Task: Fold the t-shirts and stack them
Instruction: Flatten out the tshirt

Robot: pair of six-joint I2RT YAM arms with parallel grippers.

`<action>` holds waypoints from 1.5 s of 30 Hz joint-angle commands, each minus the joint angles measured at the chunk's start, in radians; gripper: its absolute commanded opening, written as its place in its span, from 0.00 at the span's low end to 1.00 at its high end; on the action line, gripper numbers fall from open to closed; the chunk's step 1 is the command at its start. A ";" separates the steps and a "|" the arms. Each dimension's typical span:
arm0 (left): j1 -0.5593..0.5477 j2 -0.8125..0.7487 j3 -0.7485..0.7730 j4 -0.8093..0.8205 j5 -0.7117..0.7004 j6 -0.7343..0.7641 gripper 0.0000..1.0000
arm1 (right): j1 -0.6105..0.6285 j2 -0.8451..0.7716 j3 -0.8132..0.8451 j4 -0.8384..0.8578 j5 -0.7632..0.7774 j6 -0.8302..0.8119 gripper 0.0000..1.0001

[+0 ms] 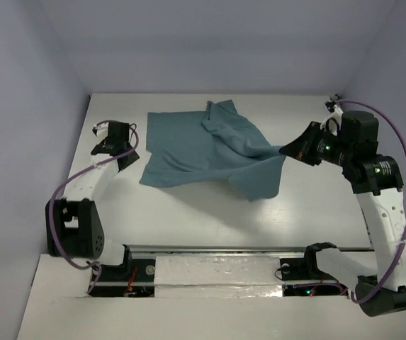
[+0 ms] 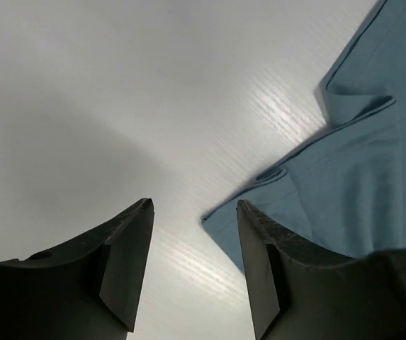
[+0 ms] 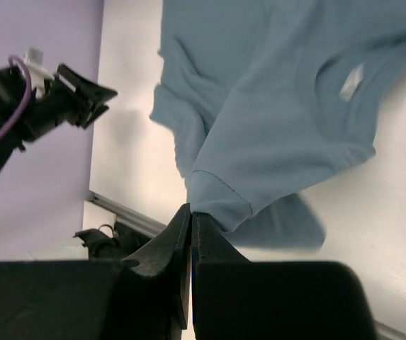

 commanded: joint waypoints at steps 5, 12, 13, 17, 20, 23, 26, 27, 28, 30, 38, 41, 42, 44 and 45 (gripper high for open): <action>-0.018 -0.223 -0.179 -0.117 0.063 -0.017 0.54 | -0.006 0.068 -0.157 0.032 0.101 -0.013 0.00; -0.214 -0.337 -0.315 -0.169 0.071 -0.178 0.58 | -0.006 0.050 -0.435 0.143 0.086 -0.006 0.00; -0.238 -0.320 -0.308 -0.195 0.068 -0.194 0.58 | -0.006 0.040 -0.468 0.137 0.124 -0.006 0.00; -0.269 -0.280 -0.312 -0.171 -0.003 -0.252 0.58 | -0.006 0.017 -0.535 0.159 0.161 0.006 0.00; -0.257 -0.223 -0.315 -0.122 -0.034 -0.297 0.58 | -0.006 0.031 -0.558 0.215 0.164 0.030 0.00; -0.257 -0.173 -0.312 -0.070 -0.064 -0.330 0.57 | -0.006 0.032 -0.557 0.238 0.190 0.030 0.00; -0.236 -0.130 -0.297 -0.034 -0.075 -0.335 0.56 | -0.006 0.037 -0.549 0.236 0.193 0.020 0.00; -0.236 -0.120 -0.295 -0.020 -0.078 -0.332 0.56 | -0.006 0.039 -0.551 0.238 0.190 0.018 0.00; -0.223 -0.098 -0.289 -0.004 -0.081 -0.327 0.56 | -0.006 0.039 -0.557 0.241 0.185 0.020 0.00; -0.214 -0.065 -0.276 0.019 -0.089 -0.327 0.54 | -0.006 0.037 -0.571 0.249 0.173 0.021 0.00; -0.205 0.021 -0.216 0.055 -0.092 -0.332 0.50 | -0.006 0.019 -0.600 0.255 0.165 0.023 0.00; -0.205 0.007 -0.208 0.079 -0.078 -0.344 0.51 | -0.006 0.019 -0.604 0.250 0.162 0.023 0.00; -0.205 -0.002 -0.214 0.086 -0.078 -0.349 0.51 | -0.006 0.016 -0.609 0.252 0.162 0.021 0.00; -0.205 -0.039 -0.222 0.090 -0.087 -0.364 0.50 | -0.006 0.012 -0.612 0.253 0.156 0.023 0.00; -0.205 -0.053 -0.241 0.093 -0.087 -0.369 0.50 | -0.006 0.012 -0.614 0.252 0.155 0.023 0.00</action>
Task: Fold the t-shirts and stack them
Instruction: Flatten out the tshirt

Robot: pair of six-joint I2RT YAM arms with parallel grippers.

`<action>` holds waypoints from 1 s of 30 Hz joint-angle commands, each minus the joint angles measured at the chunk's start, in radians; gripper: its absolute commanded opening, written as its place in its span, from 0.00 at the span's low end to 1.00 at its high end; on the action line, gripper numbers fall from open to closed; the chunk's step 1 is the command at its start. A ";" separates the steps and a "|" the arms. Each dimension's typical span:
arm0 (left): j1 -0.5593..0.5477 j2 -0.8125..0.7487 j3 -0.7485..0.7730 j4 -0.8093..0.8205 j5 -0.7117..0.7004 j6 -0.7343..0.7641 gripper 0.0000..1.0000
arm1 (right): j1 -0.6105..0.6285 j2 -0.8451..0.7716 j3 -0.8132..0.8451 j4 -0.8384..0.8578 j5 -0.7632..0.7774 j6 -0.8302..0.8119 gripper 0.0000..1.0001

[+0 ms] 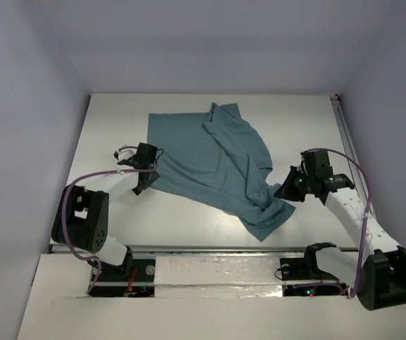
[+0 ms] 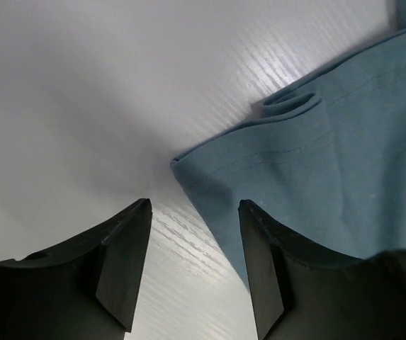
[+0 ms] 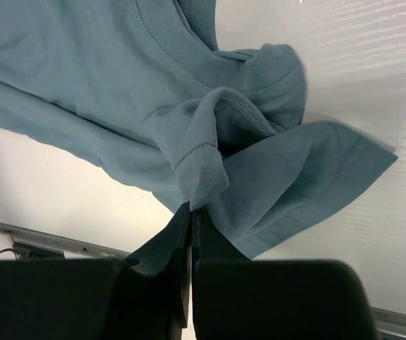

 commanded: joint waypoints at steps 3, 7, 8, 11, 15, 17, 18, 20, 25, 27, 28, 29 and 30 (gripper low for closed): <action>0.023 -0.117 -0.041 0.061 -0.013 -0.024 0.48 | -0.004 -0.027 -0.009 0.039 -0.012 0.008 0.00; 0.052 -0.048 -0.024 0.045 0.004 -0.010 0.47 | -0.004 -0.033 -0.008 0.043 -0.020 0.020 0.00; 0.062 -0.040 -0.019 0.051 0.015 -0.004 0.46 | -0.004 -0.034 -0.006 0.043 -0.021 0.022 0.00; 0.062 -0.026 -0.018 0.062 0.029 0.006 0.42 | -0.004 -0.038 -0.006 0.040 -0.017 0.026 0.00; 0.062 -0.003 -0.025 0.070 0.041 0.011 0.41 | -0.004 -0.039 -0.011 0.046 -0.021 0.035 0.00; 0.062 0.010 -0.030 0.079 0.052 0.010 0.41 | -0.004 -0.042 -0.011 0.046 -0.023 0.039 0.00; 0.062 0.015 -0.039 0.085 0.056 0.008 0.41 | -0.004 -0.042 -0.011 0.046 -0.021 0.039 0.00; 0.062 0.030 -0.045 0.097 0.061 0.003 0.34 | -0.004 -0.047 -0.009 0.043 -0.018 0.039 0.00; 0.062 0.076 -0.032 0.116 0.046 0.003 0.11 | -0.004 -0.045 -0.005 0.040 -0.007 0.034 0.00; 0.062 0.083 0.002 0.110 0.015 0.025 0.00 | -0.004 -0.039 -0.003 0.040 -0.004 0.031 0.00; 0.071 0.084 0.017 0.105 0.004 0.034 0.00 | -0.004 -0.035 -0.002 0.040 -0.003 0.028 0.00; 0.071 0.086 0.033 0.085 -0.005 0.042 0.00 | -0.004 -0.033 0.004 0.039 -0.001 0.025 0.00; 0.098 0.080 0.063 0.081 -0.019 0.071 0.00 | -0.004 -0.028 0.006 0.037 0.002 0.022 0.00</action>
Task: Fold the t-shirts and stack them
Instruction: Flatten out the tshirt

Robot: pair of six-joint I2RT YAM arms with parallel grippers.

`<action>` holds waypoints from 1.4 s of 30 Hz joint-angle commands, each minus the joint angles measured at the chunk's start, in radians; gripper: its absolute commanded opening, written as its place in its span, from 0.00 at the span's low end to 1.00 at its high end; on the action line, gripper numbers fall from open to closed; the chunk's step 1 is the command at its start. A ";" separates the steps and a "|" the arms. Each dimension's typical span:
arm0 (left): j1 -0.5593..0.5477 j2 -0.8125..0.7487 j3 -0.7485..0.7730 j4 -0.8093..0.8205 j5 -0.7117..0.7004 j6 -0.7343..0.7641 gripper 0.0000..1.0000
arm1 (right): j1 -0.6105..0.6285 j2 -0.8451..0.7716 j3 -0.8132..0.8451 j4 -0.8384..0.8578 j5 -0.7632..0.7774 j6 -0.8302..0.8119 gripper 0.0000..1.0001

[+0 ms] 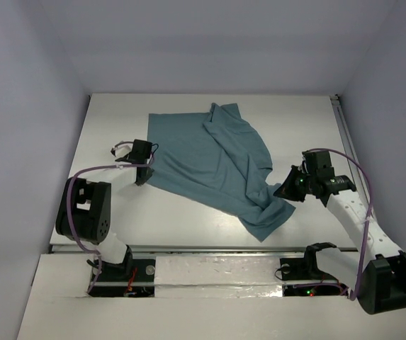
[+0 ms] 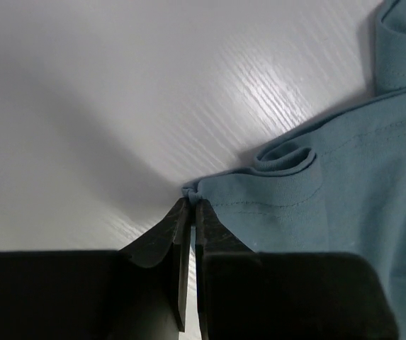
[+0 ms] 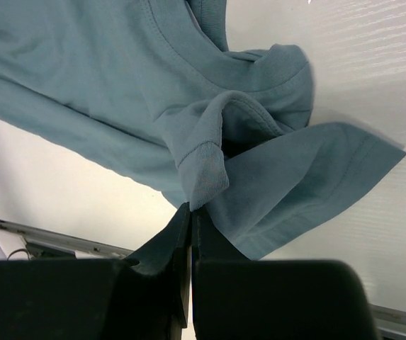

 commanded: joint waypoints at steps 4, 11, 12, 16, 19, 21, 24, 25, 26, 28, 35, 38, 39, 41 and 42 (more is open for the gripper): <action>0.103 -0.065 0.120 -0.064 -0.086 0.146 0.00 | -0.004 0.041 0.011 0.041 0.025 -0.031 0.00; 0.173 -0.076 0.247 -0.069 -0.086 0.245 0.00 | 0.120 -0.023 0.149 -0.173 -0.168 -0.094 0.00; 0.183 -0.073 0.258 -0.068 -0.080 0.248 0.00 | 0.139 -0.034 0.172 -0.242 -0.116 -0.100 0.00; 0.192 -0.053 0.275 -0.064 -0.066 0.254 0.00 | 0.139 0.013 0.147 -0.197 -0.008 -0.107 0.00; 0.210 -0.070 0.237 -0.058 -0.049 0.265 0.00 | 0.139 0.127 0.093 -0.066 -0.033 -0.072 0.04; 0.233 -0.086 0.209 -0.051 -0.052 0.285 0.00 | 0.139 0.175 0.094 -0.052 -0.009 -0.081 0.56; 0.265 -0.106 0.195 -0.043 -0.040 0.301 0.00 | 0.127 0.184 0.154 -0.046 0.118 -0.124 1.00; 0.266 -0.110 0.197 -0.043 -0.035 0.309 0.00 | 0.113 0.188 0.172 -0.035 0.127 -0.133 1.00; 0.266 -0.114 0.198 -0.044 -0.026 0.312 0.00 | 0.083 0.222 0.186 -0.015 0.122 -0.143 1.00; 0.266 -0.122 0.207 -0.048 -0.018 0.318 0.00 | 0.070 0.277 0.215 0.061 0.121 -0.129 1.00; 0.266 -0.177 0.184 -0.057 0.043 0.332 0.00 | 0.061 0.604 0.281 0.253 0.214 -0.061 0.82; 0.266 -0.217 0.149 -0.049 0.072 0.340 0.00 | 0.061 0.724 0.332 0.296 0.202 -0.032 0.69; 0.266 -0.225 0.141 -0.052 0.088 0.347 0.00 | 0.061 0.750 0.347 0.310 0.209 -0.028 0.60; 0.266 -0.251 0.123 -0.064 0.097 0.351 0.00 | 0.052 0.834 0.395 0.314 0.217 -0.022 0.30; 0.266 -0.263 0.117 -0.066 0.118 0.355 0.00 | 0.052 0.863 0.454 0.331 0.211 -0.022 0.17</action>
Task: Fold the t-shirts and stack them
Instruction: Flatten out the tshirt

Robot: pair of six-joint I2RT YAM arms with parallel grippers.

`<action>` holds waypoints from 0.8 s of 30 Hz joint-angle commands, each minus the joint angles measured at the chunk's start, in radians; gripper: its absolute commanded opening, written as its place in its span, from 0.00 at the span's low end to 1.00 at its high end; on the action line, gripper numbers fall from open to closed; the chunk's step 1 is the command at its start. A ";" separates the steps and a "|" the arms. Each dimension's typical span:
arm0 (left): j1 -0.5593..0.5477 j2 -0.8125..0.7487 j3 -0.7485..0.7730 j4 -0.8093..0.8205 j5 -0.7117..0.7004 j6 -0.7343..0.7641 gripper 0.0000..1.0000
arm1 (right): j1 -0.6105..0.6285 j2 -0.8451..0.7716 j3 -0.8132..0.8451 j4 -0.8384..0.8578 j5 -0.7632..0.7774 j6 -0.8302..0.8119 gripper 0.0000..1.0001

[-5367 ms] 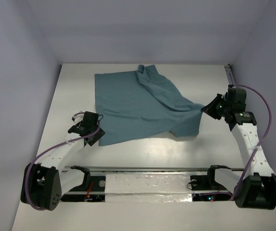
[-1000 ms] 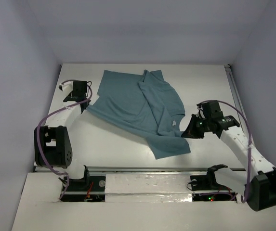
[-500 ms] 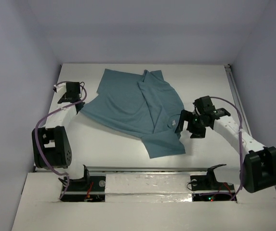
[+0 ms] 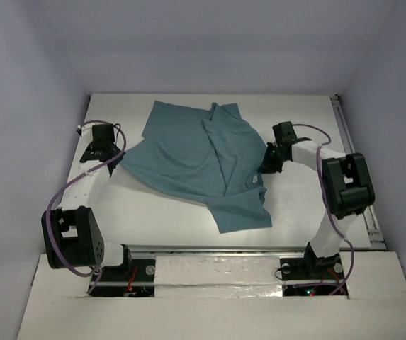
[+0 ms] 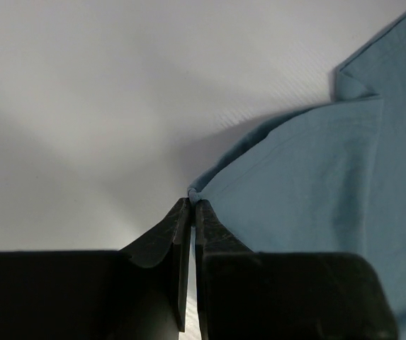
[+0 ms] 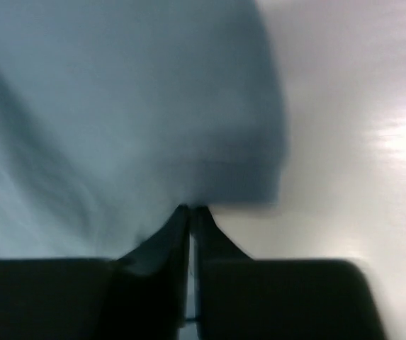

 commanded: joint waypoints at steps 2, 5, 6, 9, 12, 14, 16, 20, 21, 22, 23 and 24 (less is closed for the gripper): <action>-0.009 -0.096 -0.038 -0.026 0.049 0.033 0.00 | -0.020 0.204 0.183 0.065 0.007 0.026 0.00; -0.009 -0.145 -0.038 -0.042 0.060 0.044 0.00 | -0.042 0.365 0.477 0.025 -0.067 0.036 0.00; -0.009 -0.153 -0.032 -0.045 0.045 0.049 0.00 | -0.054 0.404 0.570 -0.042 -0.072 0.041 0.00; -0.009 -0.143 0.022 -0.063 -0.003 0.065 0.00 | -0.097 0.475 0.885 -0.128 -0.095 0.061 0.01; -0.009 -0.104 0.109 -0.077 -0.023 0.076 0.00 | -0.134 0.377 0.918 -0.154 -0.145 0.060 0.76; -0.009 -0.087 0.160 -0.071 -0.021 0.076 0.00 | -0.134 0.281 0.796 -0.208 -0.123 -0.003 1.00; -0.009 -0.080 0.191 -0.066 -0.021 0.082 0.00 | -0.134 0.020 0.553 -0.134 -0.089 -0.010 0.99; -0.009 -0.102 0.165 -0.059 -0.006 0.096 0.00 | -0.111 -0.435 -0.075 -0.052 -0.098 0.064 0.22; -0.009 -0.116 0.147 -0.051 0.011 0.095 0.00 | -0.085 -0.511 -0.252 -0.078 -0.113 0.079 0.04; -0.009 -0.132 0.102 -0.042 0.022 0.089 0.00 | -0.050 -0.580 -0.319 -0.107 -0.118 0.093 0.00; -0.009 -0.162 0.082 -0.025 0.029 0.084 0.00 | 0.021 -0.700 -0.370 -0.145 -0.110 0.139 0.00; -0.009 -0.173 0.065 -0.022 0.046 0.078 0.00 | 0.049 -0.752 -0.412 -0.215 -0.095 0.168 0.00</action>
